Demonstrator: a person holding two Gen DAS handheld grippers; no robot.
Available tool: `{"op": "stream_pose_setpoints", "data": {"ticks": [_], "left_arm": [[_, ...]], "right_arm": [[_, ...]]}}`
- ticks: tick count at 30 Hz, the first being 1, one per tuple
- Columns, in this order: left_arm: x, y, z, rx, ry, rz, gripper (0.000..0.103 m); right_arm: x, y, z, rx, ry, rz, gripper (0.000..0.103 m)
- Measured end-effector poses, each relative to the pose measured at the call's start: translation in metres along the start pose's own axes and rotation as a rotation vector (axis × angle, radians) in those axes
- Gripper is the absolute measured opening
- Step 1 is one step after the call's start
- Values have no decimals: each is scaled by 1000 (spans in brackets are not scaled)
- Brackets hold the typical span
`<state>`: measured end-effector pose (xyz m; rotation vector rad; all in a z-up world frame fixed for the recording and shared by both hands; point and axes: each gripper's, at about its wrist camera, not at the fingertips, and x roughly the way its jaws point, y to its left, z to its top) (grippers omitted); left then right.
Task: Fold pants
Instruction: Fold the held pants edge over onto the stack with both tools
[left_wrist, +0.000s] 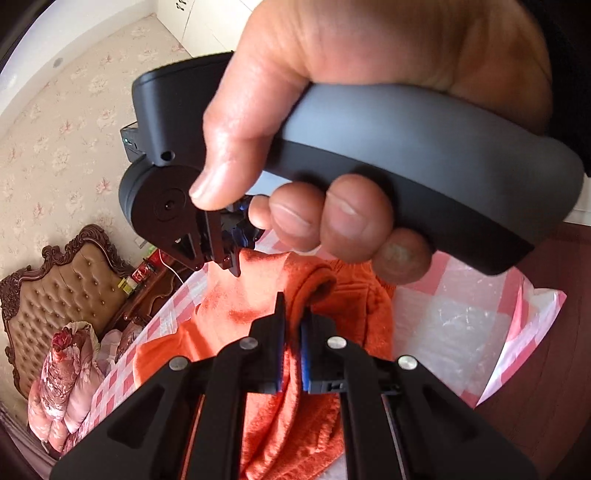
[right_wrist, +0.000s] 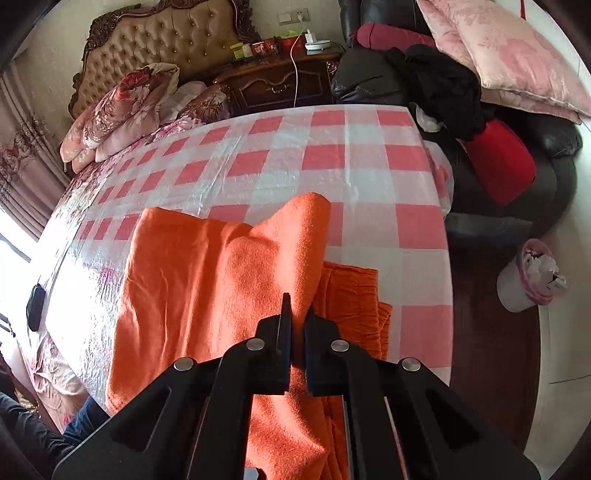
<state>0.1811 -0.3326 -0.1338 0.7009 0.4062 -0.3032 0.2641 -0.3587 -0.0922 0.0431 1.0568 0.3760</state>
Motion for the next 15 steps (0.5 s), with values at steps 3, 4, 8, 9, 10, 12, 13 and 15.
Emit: {"op": "stream_pose_setpoints", "data": {"ticks": [3, 4, 8, 9, 10, 12, 13, 15], "left_arm": [[1, -8, -3, 22, -11, -21, 7], [0, -11, -4, 22, -14, -29, 7], [-1, -15, -6, 25, -38, -60, 10], [3, -16, -6, 25, -37, -92, 11], [6, -16, -9, 25, -30, -116, 13], [3, -10, -13, 14, -35, -157, 16], [-2, -5, -14, -2, -44, -175, 30], [-14, 13, -22, -35, -64, -208, 58]], "right_arm": [[2, -11, -11, 0, 18, -70, 6], [5, -16, -16, 6, 26, -78, 6], [6, -27, -26, 31, 22, -96, 6], [8, -28, -26, 24, 22, -119, 6], [12, -28, -28, 11, 27, -168, 9], [18, -27, -33, -10, 37, -231, 30], [17, -26, -35, -21, 20, -262, 35], [9, -27, -37, -19, -4, -276, 39]]}}
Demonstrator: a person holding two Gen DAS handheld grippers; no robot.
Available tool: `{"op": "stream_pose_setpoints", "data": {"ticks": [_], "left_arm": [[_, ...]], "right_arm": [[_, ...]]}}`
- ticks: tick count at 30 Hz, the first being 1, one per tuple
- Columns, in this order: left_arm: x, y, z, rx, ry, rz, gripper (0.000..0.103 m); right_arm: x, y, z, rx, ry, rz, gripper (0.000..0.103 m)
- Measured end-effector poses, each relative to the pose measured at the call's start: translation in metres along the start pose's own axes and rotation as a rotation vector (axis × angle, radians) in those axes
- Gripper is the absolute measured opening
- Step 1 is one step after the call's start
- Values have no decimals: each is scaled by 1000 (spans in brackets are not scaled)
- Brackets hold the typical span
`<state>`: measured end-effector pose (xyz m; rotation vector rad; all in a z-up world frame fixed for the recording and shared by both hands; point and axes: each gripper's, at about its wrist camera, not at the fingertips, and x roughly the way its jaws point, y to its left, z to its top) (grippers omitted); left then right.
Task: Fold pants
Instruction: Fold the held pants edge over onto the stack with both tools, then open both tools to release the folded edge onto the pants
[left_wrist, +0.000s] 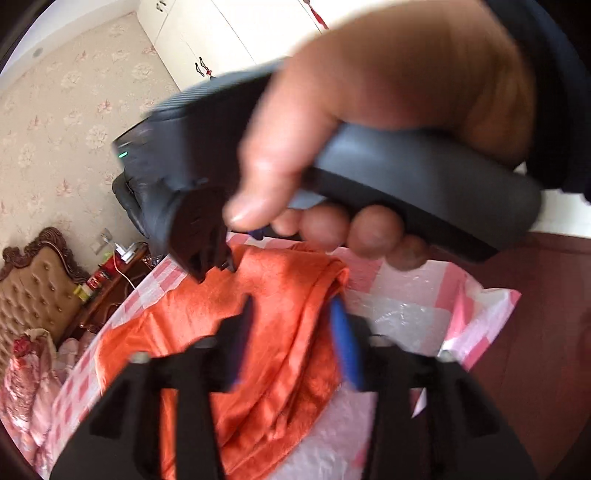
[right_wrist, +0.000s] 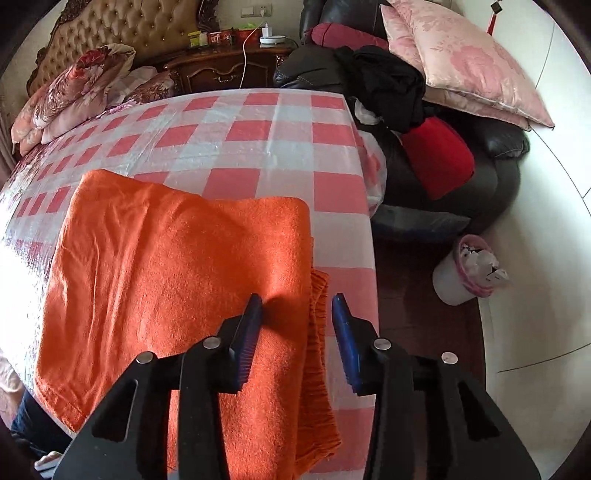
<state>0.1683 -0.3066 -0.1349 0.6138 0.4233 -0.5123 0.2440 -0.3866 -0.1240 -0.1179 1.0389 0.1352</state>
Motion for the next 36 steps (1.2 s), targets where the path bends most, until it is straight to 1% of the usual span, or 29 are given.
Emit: {"op": "stream_pose_setpoints", "data": {"ticks": [1, 3, 6, 8, 9, 10, 11, 12, 13, 14, 15, 16, 17, 18, 19, 20, 22, 23, 25, 27, 28, 29, 30, 31, 32, 33, 34, 35, 36], "left_arm": [[-13, 17, -5, -34, -11, -13, 63], [-38, 43, -17, -126, 6, -28, 67], [-73, 95, -48, -325, 72, 13, 71], [-89, 124, -75, -484, 143, 44, 71], [-93, 140, -91, -555, 177, 30, 71], [-91, 160, -106, -586, 196, 5, 72], [-92, 173, -114, -594, 210, -20, 76], [-92, 176, -123, -605, 222, -57, 79], [-91, 177, -129, -623, 242, -97, 82], [-85, 181, -136, -638, 260, -125, 83], [-81, 173, -141, -635, 279, -130, 83], [-77, 167, -144, -610, 289, -110, 81], [-77, 151, -144, -575, 302, -105, 69], [-74, 144, -146, -556, 309, -130, 61], [-69, 143, -148, -541, 301, -156, 44], [-69, 141, -148, -516, 291, -148, 37], [-70, 142, -151, -455, 288, -101, 33], [-71, 149, -155, -463, 290, -93, 32], [-77, 167, -165, -503, 309, -74, 32], [-83, 181, -175, -509, 336, -63, 36], [-90, 187, -177, -518, 334, -65, 39], [-100, 194, -177, -536, 327, -53, 48], [-111, 201, -178, -560, 309, -22, 53], [-125, 211, -178, -592, 279, 20, 59], [-135, 219, -177, -619, 247, 50, 62], [-141, 228, -175, -638, 214, 89, 62], [-143, 234, -171, -645, 187, 123, 62], [-140, 239, -166, -640, 159, 128, 62], [-132, 241, -159, -621, 142, 113, 62]], "right_arm": [[-3, -4, -1, 14, -1, -6, 40], [-4, -11, -5, 32, 4, -10, 49], [0, -20, -12, 52, 11, 0, 61], [2, -28, -15, 102, 16, 41, 62], [4, -31, -17, 127, 21, 59, 63], [6, -33, -18, 145, 25, 75, 63], [8, -34, -19, 159, 30, 92, 63], [11, -34, -19, 171, 40, 111, 58], [14, -34, -21, 191, 51, 144, 53], [17, -33, -21, 211, 58, 179, 42], [18, -33, -22, 233, 58, 212, 35], [18, -33, -22, 246, 53, 234, 31], [18, -31, -22, 247, 49, 233, 32], [16, -27, -22, 243, 45, 217, 32], [16, -25, -22, 241, 44, 212, 31], [15, -22, -22, 241, 44, 209, 31], [15, -16, -22, 258, 49, 226, 31], [16, -12, -21, 268, 52, 238, 31], [20, 6, -16, 257, 49, 263, 31], [23, 23, -10, 242, 37, 285, 31], [26, 31, -6, 239, 28, 292, 31], [26, 36, -3, 243, 19, 279, 31], [24, 37, -2, 252, 15, 244, 33], [17, 35, -2, 278, 8, 169, 35], [5, 33, -3, 310, -12, 111, 41], [-13, 31, -3, 344, -68, 54, 44], [-24, 35, -1, 345, -103, 40, 44], [-34, 43, 2, 333, -130, 47, 44], [-40, 54, 7, 312, -142, 72, 48]]}}
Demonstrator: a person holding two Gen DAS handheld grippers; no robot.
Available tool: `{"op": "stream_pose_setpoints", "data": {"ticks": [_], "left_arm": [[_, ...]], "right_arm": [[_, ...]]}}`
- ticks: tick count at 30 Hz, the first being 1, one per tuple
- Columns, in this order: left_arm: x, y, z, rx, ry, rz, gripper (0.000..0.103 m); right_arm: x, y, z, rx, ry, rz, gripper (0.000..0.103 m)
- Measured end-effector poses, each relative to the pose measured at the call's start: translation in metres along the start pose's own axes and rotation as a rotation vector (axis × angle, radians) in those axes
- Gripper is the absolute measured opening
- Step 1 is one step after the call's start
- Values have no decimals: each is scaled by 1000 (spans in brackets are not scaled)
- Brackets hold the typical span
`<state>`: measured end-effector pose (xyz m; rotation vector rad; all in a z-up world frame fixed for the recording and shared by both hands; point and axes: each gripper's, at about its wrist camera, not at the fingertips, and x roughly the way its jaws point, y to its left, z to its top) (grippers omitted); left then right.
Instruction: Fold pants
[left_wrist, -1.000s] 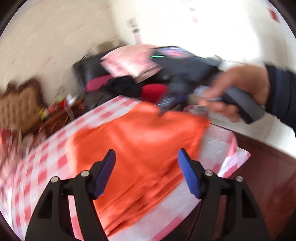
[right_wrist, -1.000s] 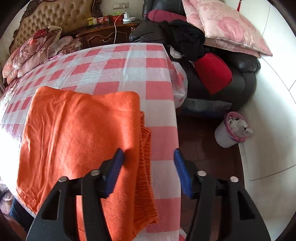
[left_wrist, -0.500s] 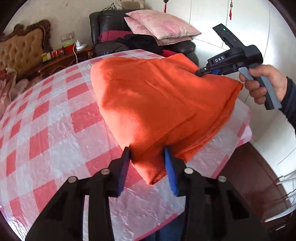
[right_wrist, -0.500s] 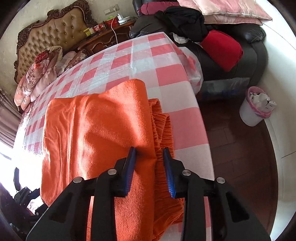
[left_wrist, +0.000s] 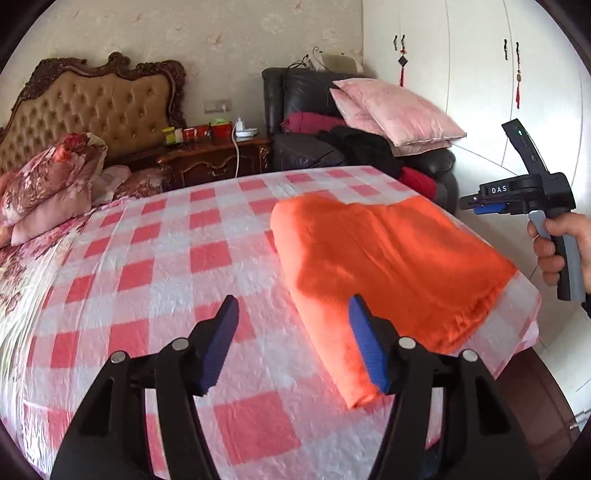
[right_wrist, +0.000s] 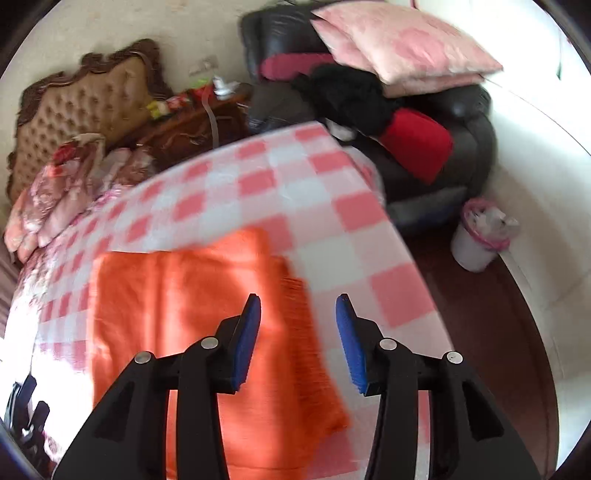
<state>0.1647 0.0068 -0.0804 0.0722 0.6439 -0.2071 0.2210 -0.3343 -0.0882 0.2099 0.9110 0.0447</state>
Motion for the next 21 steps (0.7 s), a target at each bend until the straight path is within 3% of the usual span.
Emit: {"op": "stream_pose_setpoints", "data": {"ticks": [1, 2, 3, 6, 7, 9, 11, 14, 16, 18, 19, 21], "left_arm": [[15, -5, 8, 41, 9, -37, 62], [30, -9, 17, 66, 26, -68, 62], [43, -11, 25, 69, 36, -90, 62], [90, -14, 44, 80, 80, -93, 61], [106, -15, 47, 84, 116, -111, 61], [133, -12, 46, 105, 184, -77, 61], [154, 10, 42, 53, 238, -5, 63], [149, 40, 52, -83, 195, 7, 61], [141, 31, 67, -39, 129, -4, 60], [143, 17, 79, 18, 112, -42, 58], [151, 10, 84, 49, 130, -35, 55], [182, 13, 86, 57, 218, 2, 39]], "right_arm": [[-1, 19, 2, -41, -1, 45, 54], [0, 36, 3, -84, -3, 71, 69], [4, 52, 5, -130, -9, 73, 76], [39, 88, 8, -254, 39, -21, 77], [51, 89, 6, -262, 74, -45, 77], [74, 79, -3, -250, 133, -125, 77], [76, 69, -13, -241, 106, -108, 80], [75, 74, -28, -323, 35, -140, 81], [75, 70, -30, -299, 13, -133, 81], [76, 68, -29, -282, 19, -121, 81], [76, 68, -29, -284, 18, -124, 81], [77, 69, -28, -287, 12, -129, 81]]}}
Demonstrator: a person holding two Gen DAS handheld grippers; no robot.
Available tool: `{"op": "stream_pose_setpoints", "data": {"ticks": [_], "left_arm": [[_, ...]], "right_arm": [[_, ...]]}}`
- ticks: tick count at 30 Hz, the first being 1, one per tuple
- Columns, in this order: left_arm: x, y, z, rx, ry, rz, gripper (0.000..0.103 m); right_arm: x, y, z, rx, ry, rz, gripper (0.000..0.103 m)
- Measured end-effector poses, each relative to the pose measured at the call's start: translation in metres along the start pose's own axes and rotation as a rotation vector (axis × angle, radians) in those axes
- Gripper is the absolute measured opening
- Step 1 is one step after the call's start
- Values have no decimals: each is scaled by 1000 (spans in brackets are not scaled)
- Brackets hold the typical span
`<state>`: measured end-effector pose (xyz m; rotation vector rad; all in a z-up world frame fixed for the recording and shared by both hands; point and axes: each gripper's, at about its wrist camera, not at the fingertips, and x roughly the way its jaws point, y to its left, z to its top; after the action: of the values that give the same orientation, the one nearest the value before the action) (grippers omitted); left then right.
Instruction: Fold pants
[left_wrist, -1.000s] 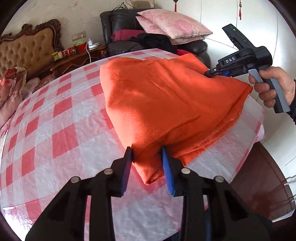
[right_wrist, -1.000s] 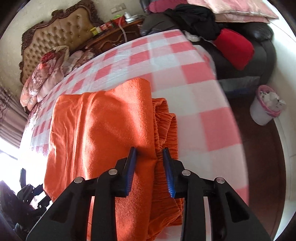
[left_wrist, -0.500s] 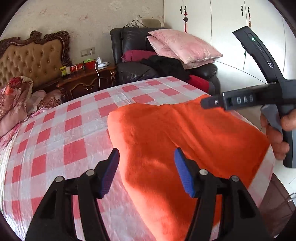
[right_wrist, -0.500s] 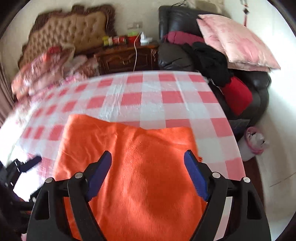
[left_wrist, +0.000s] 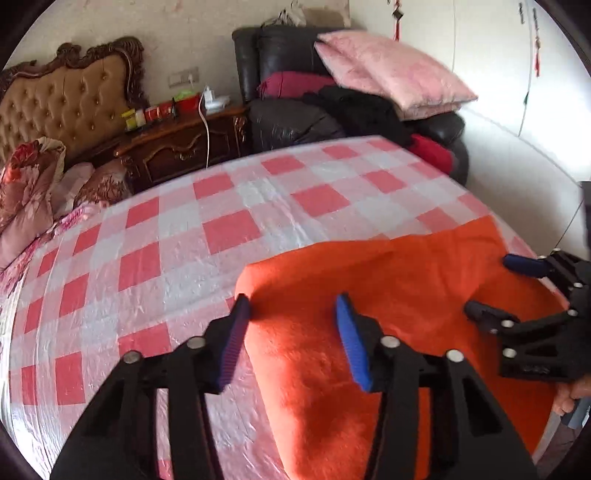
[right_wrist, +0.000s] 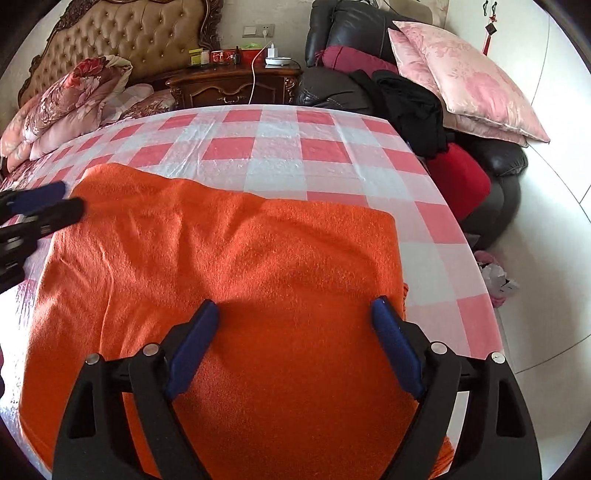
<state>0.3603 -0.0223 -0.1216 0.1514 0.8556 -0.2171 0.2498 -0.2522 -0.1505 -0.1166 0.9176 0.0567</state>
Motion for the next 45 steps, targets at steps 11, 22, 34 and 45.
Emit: {"op": "stream_pose_setpoints", "data": {"ticks": [11, 22, 34, 45], "left_arm": [[21, 39, 9, -149, 48, 97, 30], [-55, 22, -33, -249, -50, 5, 20], [-86, -34, -82, -89, -37, 29, 37], [-87, -55, -116, -19, 34, 84, 59]], "right_arm": [[1, -2, 0, 0, -1, 15, 82], [1, -1, 1, -2, 3, 8, 83], [-48, -2, -12, 5, -15, -29, 84], [-56, -27, -72, 82, 65, -3, 86]]}}
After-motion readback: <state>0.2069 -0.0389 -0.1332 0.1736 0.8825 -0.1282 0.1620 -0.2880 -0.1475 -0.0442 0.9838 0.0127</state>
